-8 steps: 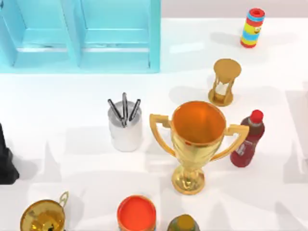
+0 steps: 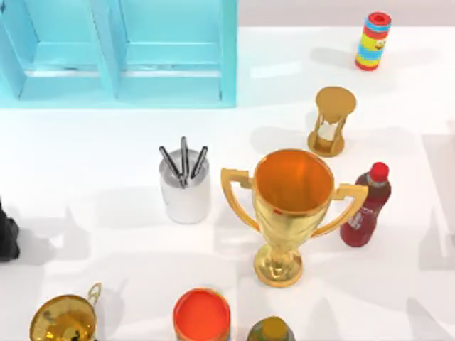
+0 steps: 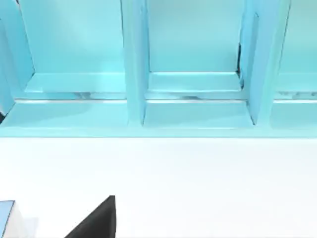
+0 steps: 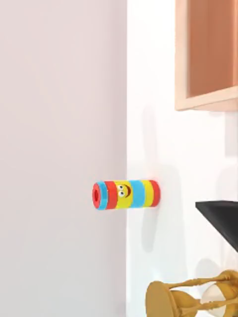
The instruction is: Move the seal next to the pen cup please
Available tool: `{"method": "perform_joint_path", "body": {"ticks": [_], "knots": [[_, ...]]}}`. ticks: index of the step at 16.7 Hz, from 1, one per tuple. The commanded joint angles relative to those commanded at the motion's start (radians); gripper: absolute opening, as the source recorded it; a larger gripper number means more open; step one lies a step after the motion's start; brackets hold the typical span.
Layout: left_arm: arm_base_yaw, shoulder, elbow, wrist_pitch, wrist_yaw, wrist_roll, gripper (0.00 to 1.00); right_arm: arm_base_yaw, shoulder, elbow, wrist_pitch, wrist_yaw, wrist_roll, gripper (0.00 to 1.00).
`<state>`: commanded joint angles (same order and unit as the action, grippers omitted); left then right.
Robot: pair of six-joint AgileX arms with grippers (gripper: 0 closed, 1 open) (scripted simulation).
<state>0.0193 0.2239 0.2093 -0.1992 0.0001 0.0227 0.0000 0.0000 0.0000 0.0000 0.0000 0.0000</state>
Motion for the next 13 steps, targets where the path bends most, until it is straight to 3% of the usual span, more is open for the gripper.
{"method": "perform_joint_path", "body": {"ticks": [13], "knots": [[0.083, 1.176, 0.944, -0.867, 0.000, 0.098, 1.00, 0.000, 0.000, 0.000, 0.000, 0.000, 0.000, 1.00]]}}
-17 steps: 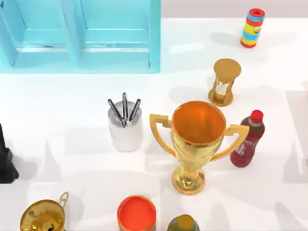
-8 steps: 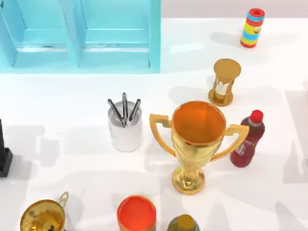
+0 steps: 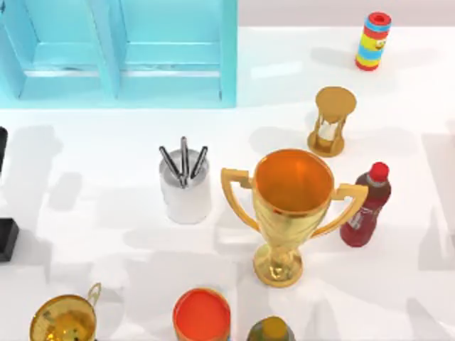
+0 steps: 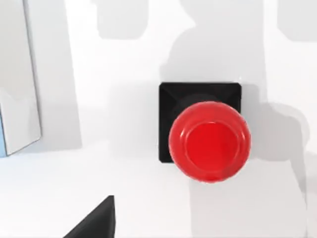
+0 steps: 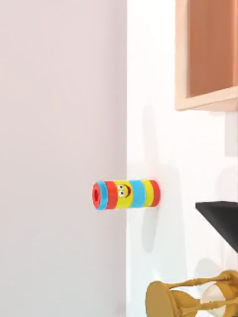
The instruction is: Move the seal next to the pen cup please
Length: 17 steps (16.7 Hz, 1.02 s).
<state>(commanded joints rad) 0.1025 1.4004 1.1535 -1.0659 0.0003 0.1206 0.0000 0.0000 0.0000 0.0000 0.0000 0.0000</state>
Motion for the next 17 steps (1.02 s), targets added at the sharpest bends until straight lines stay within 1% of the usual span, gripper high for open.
{"method": "perform_joint_path", "body": {"ticks": [4, 7, 13, 15, 17], "knots": [[0.016, 0.219, 0.179, -0.166, 0.000, 0.019, 1.00, 0.000, 0.000, 0.000, 0.000, 0.000, 0.000, 1.00], [0.020, 0.274, 0.223, -0.208, 0.000, 0.024, 1.00, 0.000, 0.000, 0.000, 0.000, 0.000, 0.000, 1.00], [0.017, 0.276, 0.205, -0.189, 0.000, 0.022, 1.00, 0.000, 0.000, 0.000, 0.000, 0.000, 0.000, 1.00], [0.019, 0.291, 0.158, -0.133, 0.000, 0.022, 1.00, 0.000, 0.000, 0.000, 0.000, 0.000, 0.000, 1.00], [0.020, 0.312, 0.093, -0.038, 0.000, 0.024, 1.00, 0.000, 0.000, 0.000, 0.000, 0.000, 0.000, 1.00]]}}
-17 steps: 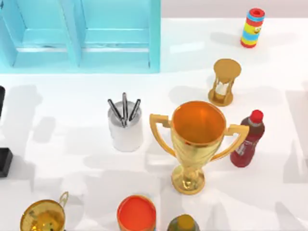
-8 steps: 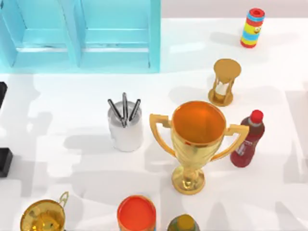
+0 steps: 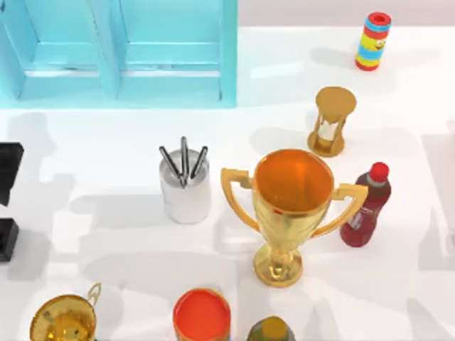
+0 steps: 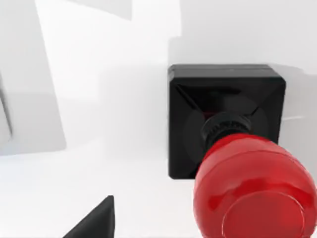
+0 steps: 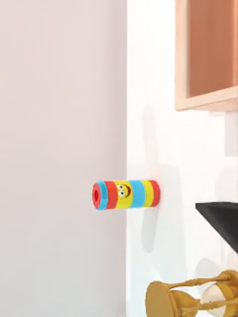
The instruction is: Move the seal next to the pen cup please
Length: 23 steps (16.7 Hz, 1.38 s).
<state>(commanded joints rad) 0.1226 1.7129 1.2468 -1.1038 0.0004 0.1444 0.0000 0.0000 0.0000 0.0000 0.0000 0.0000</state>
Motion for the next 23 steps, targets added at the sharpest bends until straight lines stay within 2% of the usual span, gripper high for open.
{"method": "perform_joint_path", "body": {"ticks": [5, 10, 23], "knots": [[0.003, 0.053, -0.156, 0.210, 0.000, 0.005, 1.00, 0.000, 0.000, 0.000, 0.000, 0.000, 0.000, 1.00], [0.004, 0.057, -0.169, 0.225, 0.000, 0.005, 1.00, 0.000, 0.000, 0.000, 0.000, 0.000, 0.000, 1.00], [0.004, 0.057, -0.169, 0.225, 0.000, 0.005, 0.02, 0.000, 0.000, 0.000, 0.000, 0.000, 0.000, 1.00]]}}
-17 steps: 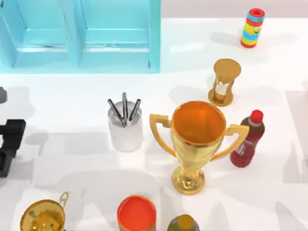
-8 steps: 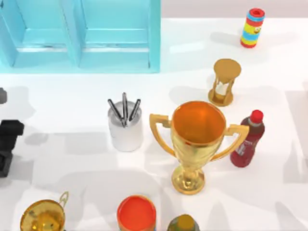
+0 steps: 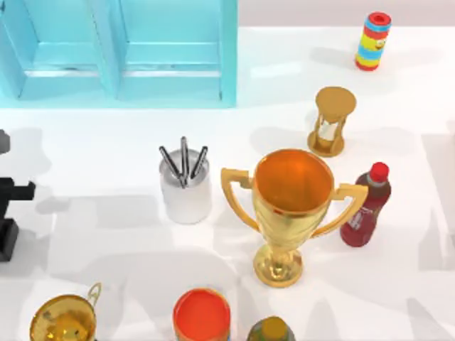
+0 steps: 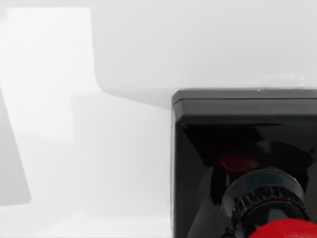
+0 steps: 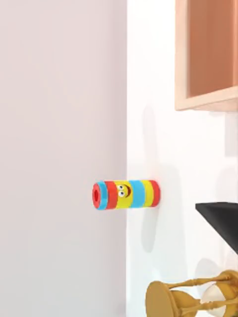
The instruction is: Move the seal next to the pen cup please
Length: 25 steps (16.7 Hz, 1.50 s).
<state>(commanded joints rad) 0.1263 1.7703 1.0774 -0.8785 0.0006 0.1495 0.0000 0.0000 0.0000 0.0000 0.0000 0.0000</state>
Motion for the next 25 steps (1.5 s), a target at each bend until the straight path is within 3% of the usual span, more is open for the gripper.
{"method": "perform_joint_path", "body": {"ticks": [11, 14, 21, 25], "knots": [[-0.015, -0.001, 0.016, -0.015, 0.000, -0.014, 0.00, 0.000, 0.000, 0.000, 0.000, 0.000, 0.000, 1.00], [-0.099, -0.002, 0.116, -0.116, 0.000, -0.105, 0.00, 0.000, 0.000, 0.000, 0.000, 0.000, 0.000, 1.00], [-0.406, -0.034, 0.453, -0.504, 0.001, -0.405, 0.00, 0.000, 0.000, 0.000, 0.000, 0.000, 0.000, 1.00], [-0.461, -0.051, 0.510, -0.559, 0.000, -0.460, 0.00, 0.000, 0.000, 0.000, 0.000, 0.000, 0.000, 1.00]]}}
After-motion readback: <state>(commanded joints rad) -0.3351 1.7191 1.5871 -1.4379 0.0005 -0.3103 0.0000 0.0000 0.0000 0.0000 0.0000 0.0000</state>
